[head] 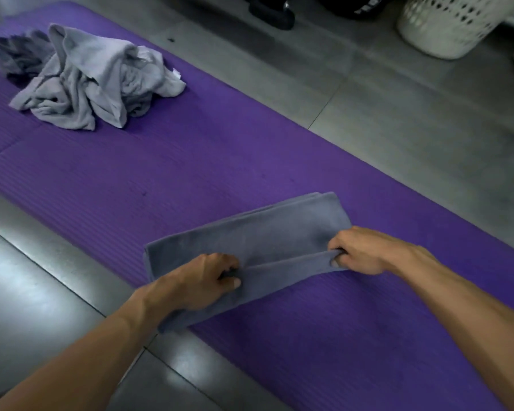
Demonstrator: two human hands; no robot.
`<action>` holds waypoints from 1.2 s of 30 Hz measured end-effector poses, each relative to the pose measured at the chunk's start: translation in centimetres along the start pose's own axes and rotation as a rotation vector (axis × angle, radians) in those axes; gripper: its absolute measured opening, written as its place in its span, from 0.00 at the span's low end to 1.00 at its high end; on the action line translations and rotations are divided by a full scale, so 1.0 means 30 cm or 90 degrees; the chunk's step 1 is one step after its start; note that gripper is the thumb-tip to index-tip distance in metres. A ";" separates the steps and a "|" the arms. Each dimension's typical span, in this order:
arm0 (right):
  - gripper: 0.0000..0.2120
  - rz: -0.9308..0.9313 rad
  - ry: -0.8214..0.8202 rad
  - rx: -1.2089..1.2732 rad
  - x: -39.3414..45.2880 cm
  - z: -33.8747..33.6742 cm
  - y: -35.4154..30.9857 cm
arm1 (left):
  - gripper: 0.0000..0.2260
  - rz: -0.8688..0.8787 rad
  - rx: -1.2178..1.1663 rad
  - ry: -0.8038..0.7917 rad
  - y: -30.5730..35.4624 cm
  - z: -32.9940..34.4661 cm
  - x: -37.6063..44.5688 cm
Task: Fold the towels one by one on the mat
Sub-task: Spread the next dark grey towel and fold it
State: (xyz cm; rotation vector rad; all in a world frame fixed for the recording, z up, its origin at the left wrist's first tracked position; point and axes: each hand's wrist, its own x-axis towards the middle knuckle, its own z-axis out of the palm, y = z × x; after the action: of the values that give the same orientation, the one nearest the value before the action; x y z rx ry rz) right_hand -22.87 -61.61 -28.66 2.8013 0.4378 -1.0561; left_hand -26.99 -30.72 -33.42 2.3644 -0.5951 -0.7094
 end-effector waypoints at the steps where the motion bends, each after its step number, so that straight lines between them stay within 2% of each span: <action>1: 0.11 0.007 -0.008 0.011 0.002 -0.011 0.001 | 0.05 -0.001 0.017 -0.005 -0.001 -0.009 0.004; 3: 0.12 0.016 0.021 0.027 0.016 -0.044 -0.002 | 0.05 -0.021 0.042 0.011 -0.016 -0.047 0.009; 6: 0.12 0.036 0.129 0.040 0.056 -0.087 -0.023 | 0.10 -0.084 0.089 0.081 -0.057 -0.105 0.004; 10: 0.02 0.042 0.295 -0.005 0.133 -0.125 -0.059 | 0.11 -0.152 0.239 0.181 -0.075 -0.128 0.011; 14: 0.12 0.065 0.275 -0.028 0.199 -0.120 -0.087 | 0.10 -0.175 0.289 0.204 -0.081 -0.114 0.048; 21: 0.19 0.056 0.249 -0.018 0.273 -0.065 -0.066 | 0.09 -0.200 0.273 0.250 -0.114 -0.063 0.072; 25: 0.23 0.063 0.257 0.009 0.306 -0.046 -0.052 | 0.09 -0.204 0.328 0.241 -0.121 -0.052 0.088; 27: 0.26 0.063 0.260 0.018 0.322 -0.039 -0.047 | 0.10 -0.171 0.342 0.295 -0.116 -0.046 0.101; 30: 0.30 0.098 0.281 0.052 0.332 -0.046 -0.045 | 0.15 -0.013 0.286 0.366 -0.091 -0.012 0.130; 31: 0.30 0.114 0.301 0.048 0.331 -0.053 -0.059 | 0.16 0.031 0.270 0.353 -0.087 0.009 0.138; 33: 0.26 0.091 0.402 0.047 0.329 -0.044 -0.129 | 0.20 0.046 0.258 0.271 -0.093 0.057 0.153; 35: 0.22 -0.014 0.490 0.128 0.324 0.022 -0.256 | 0.25 0.024 0.294 0.202 -0.122 0.089 0.157; 36: 0.22 -0.070 0.486 0.175 0.321 0.066 -0.321 | 0.27 0.021 0.313 0.180 -0.140 0.093 0.156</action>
State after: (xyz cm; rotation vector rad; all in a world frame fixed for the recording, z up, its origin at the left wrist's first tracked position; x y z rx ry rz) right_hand -20.18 -50.67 -36.57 3.3847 0.5423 0.0034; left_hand -24.12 -31.43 -39.62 2.8274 -0.7440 -0.2144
